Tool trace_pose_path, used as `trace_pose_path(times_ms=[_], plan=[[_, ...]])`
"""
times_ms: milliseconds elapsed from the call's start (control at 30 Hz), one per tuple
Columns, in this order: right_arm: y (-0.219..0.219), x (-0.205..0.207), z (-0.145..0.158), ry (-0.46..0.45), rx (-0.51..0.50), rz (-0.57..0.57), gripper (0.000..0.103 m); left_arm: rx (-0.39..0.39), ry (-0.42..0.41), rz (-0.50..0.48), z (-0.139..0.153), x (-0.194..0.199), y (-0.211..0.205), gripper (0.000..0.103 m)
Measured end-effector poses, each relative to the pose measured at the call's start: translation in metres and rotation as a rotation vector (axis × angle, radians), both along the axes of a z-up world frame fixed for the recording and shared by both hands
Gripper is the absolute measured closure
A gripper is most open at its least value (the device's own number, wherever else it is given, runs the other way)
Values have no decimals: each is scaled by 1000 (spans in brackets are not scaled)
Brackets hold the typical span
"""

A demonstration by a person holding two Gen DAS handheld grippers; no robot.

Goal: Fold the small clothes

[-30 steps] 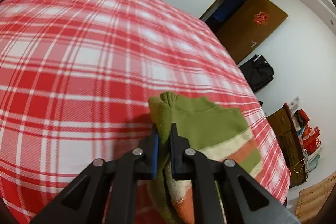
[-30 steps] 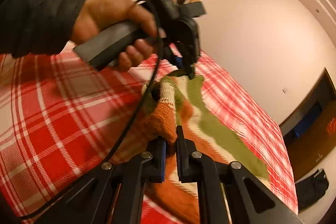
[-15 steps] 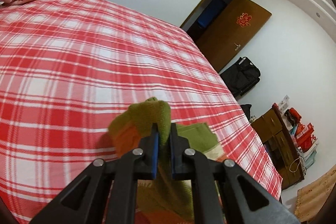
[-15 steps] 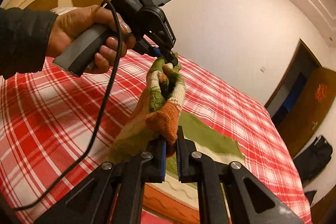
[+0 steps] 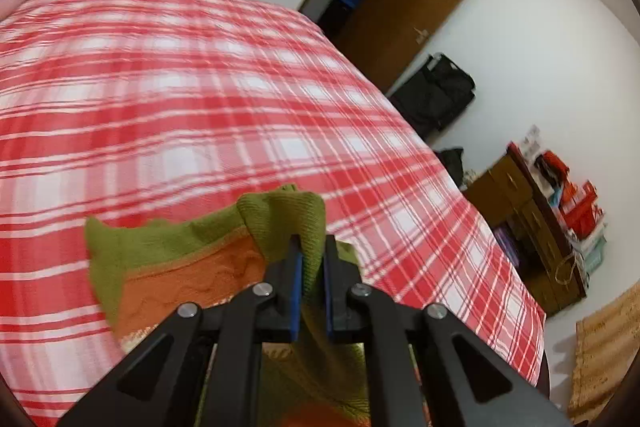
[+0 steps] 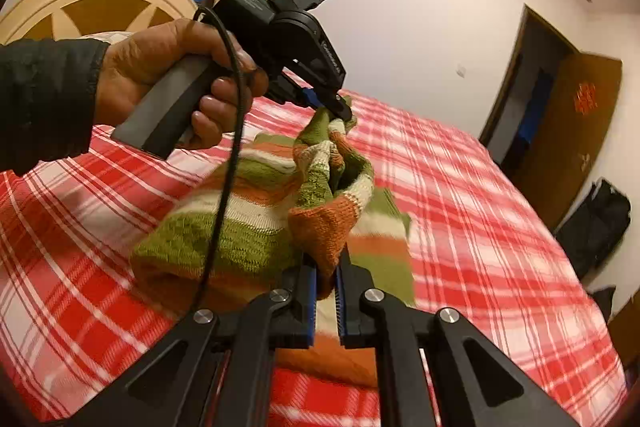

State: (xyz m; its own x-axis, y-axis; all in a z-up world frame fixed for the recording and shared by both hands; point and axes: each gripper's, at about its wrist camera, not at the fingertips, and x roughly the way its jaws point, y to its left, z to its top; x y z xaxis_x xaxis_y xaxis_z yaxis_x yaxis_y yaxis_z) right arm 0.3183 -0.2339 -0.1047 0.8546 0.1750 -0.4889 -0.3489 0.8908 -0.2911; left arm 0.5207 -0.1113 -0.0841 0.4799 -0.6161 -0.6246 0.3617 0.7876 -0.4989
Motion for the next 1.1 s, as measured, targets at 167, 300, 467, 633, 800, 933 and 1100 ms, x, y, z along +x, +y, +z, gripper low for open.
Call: trace_pose_path(times_ms=[167, 300, 467, 633, 800, 933, 1100], plan=[[-28, -8, -6, 41, 13, -45, 96, 29, -3, -75, -9, -2, -48, 95], [-43, -4, -19, 108, 58, -71, 96, 90, -6, -99, -25, -1, -77, 94], [-55, 2, -30, 188, 114, -86, 96, 124, -15, -99, -31, -8, -92, 90], [-74, 2, -30, 228, 196, -113, 70, 170, -109, -115, -8, -32, -86, 55], [-93, -7, -7, 158, 227, -197, 59, 238, -190, -71, 3, -71, -45, 37], [-77, 3, 27, 112, 271, -110, 59, 286, -184, -21, -11, -92, -19, 32], [-43, 52, 45, 158, 328, 45, 59, 282, -136, -17, -40, -121, -5, 28]])
